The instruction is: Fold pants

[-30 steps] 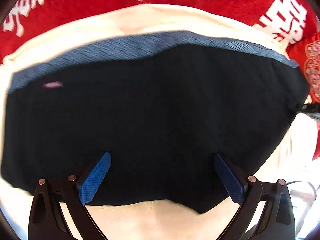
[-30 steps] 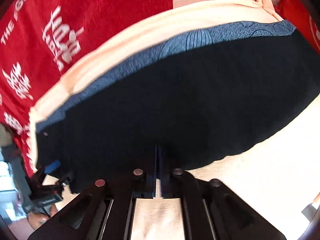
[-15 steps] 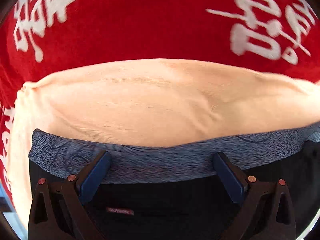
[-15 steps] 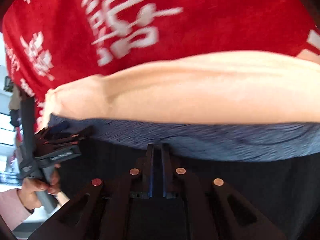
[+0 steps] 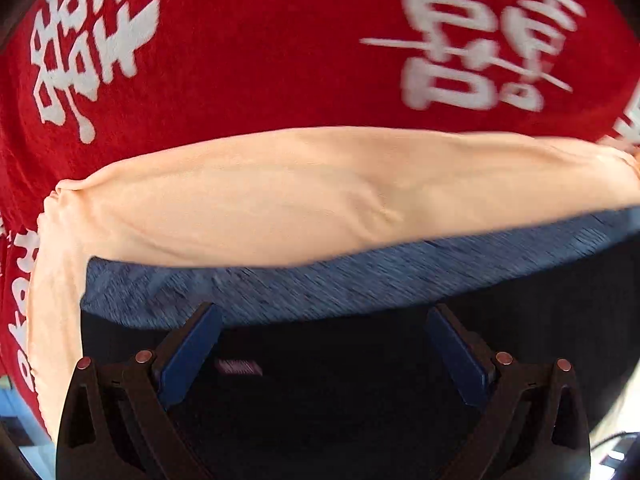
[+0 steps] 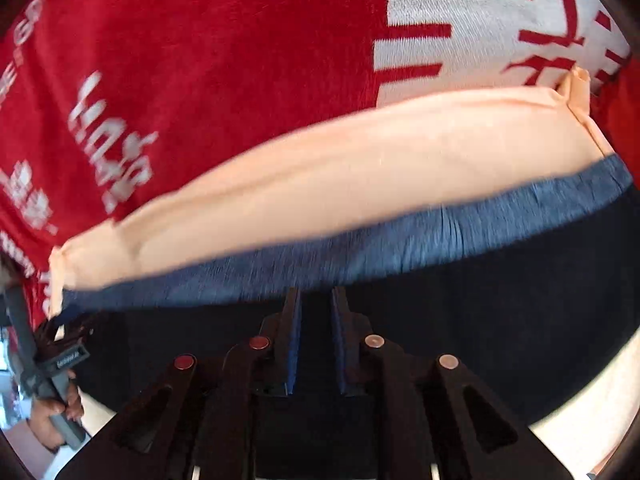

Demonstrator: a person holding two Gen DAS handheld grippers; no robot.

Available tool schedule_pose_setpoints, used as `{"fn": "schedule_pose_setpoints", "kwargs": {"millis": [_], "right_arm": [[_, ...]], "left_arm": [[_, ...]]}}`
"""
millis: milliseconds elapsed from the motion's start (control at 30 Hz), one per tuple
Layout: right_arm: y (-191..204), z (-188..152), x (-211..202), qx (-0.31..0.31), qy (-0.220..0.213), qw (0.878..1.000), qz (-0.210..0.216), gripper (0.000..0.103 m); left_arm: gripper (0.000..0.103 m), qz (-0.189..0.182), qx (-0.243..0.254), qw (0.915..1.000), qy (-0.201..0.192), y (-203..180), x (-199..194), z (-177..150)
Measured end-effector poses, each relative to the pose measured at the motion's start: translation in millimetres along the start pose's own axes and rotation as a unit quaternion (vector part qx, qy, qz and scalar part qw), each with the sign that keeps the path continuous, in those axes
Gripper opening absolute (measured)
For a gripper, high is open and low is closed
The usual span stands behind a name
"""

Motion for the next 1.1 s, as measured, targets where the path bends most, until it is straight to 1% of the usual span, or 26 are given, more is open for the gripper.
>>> {"fn": "schedule_pose_setpoints", "kwargs": {"millis": [67,100,133,167,200,267,333,367,400,433,467,500,533,567,600,633,667,700,733,767,800,933,1000,1100], "right_arm": [[-7,-33,-10,0.005,0.015,1.000,0.005,0.017],[-12,-44,-13,0.019,0.020,1.000,0.009,0.021],[-20,-54,-17,0.040,0.023,0.999,0.014,0.033],[-30,-63,-21,0.068,0.025,0.997,0.017,0.041],[-42,-69,-26,0.097,0.023,0.995,0.023,0.051],[-60,-75,-28,0.146,0.025,0.988,0.037,0.052],[-78,-69,-21,0.184,0.033,0.981,0.044,0.052],[-83,-66,-15,0.207,0.038,0.976,0.054,0.052],[-82,-61,-10,0.229,0.043,0.969,0.078,0.043],[-82,-56,-10,0.237,0.044,0.966,0.093,0.023],[-68,-56,-3,0.228,0.040,0.969,0.090,0.022],[-68,-55,-4,0.200,0.030,0.976,0.076,0.014],[-71,-57,-5,0.171,0.026,0.983,0.057,0.014],[-75,-61,-2,0.153,0.026,0.987,0.047,0.014],[-79,-62,-4,0.154,0.026,0.986,0.054,0.012],[-81,-62,-6,0.159,0.026,0.986,0.053,0.013],[-82,-61,-9,0.162,0.020,0.986,0.041,0.016],[-86,-60,-15,0.166,0.011,0.986,0.024,0.034],[-89,-59,-20,0.172,0.004,0.985,0.016,0.045],[-94,-58,-28,0.179,-0.003,0.984,0.017,0.045],[-98,-56,-34,0.184,-0.008,0.983,0.018,0.045],[-127,-48,-53,0.190,-0.018,0.982,0.013,0.045],[-143,-45,-52,0.212,-0.012,0.977,0.013,0.045],[-170,-44,-55,0.246,-0.011,0.969,0.021,0.045]], "left_arm": [[0.103,-0.014,0.012,0.9998,-0.002,-20,-15,-10],[0.103,-0.023,0.019,0.9996,0.000,-35,-20,-15],[0.103,-0.038,0.023,0.9990,0.003,-52,-25,-21],[0.103,-0.048,0.026,0.9985,0.005,-63,-27,-24],[0.103,-0.058,0.031,0.9978,0.008,-77,-30,-28],[0.103,-0.069,0.043,0.9966,0.014,-115,-32,-38],[0.103,-0.079,0.040,0.9956,0.032,-139,-26,-46],[0.103,-0.084,0.038,0.9950,0.037,-149,-26,-50],[0.103,-0.081,0.034,0.9954,0.040,-155,-23,-55],[0.103,-0.076,0.025,0.9963,0.029,-155,-25,-57],[0.103,-0.077,0.022,0.9964,0.027,-155,-25,-58],[0.103,-0.080,0.018,0.9962,0.028,-155,-25,-58],[0.103,-0.083,0.014,0.9960,0.029,-155,-24,-60],[0.103,-0.085,0.012,0.9959,0.029,-157,-24,-61],[0.103,-0.084,0.014,0.9959,0.029,-158,-24,-62],[0.103,-0.080,0.017,0.9962,0.029,-158,-23,-60],[0.103,-0.075,0.021,0.9965,0.030,-159,-23,-59],[0.103,-0.070,0.023,0.9969,0.030,-161,-21,-65],[0.103,-0.066,0.025,0.9971,0.030,-163,-21,-63],[0.103,-0.063,0.024,0.9973,0.030,-164,-20,-59],[0.103,-0.061,0.021,0.9974,0.030,-173,-30,-57],[0.103,-0.054,0.013,0.9978,0.036,-174,-30,-56],[0.103,-0.046,0.013,0.9980,0.042,-173,-35,-60],[0.103,-0.027,0.019,0.9979,0.055,-178,-42,-54]]}}
Point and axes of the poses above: each gripper's, at about its wrist camera, not at the fingertips, and x roughly the way its jaws point, y to its left, z to its top, the point moved 7 cm from there along x, roughly the way its jaws point, and after that the axes turned 14 degrees about x, right-handed, at the moved point
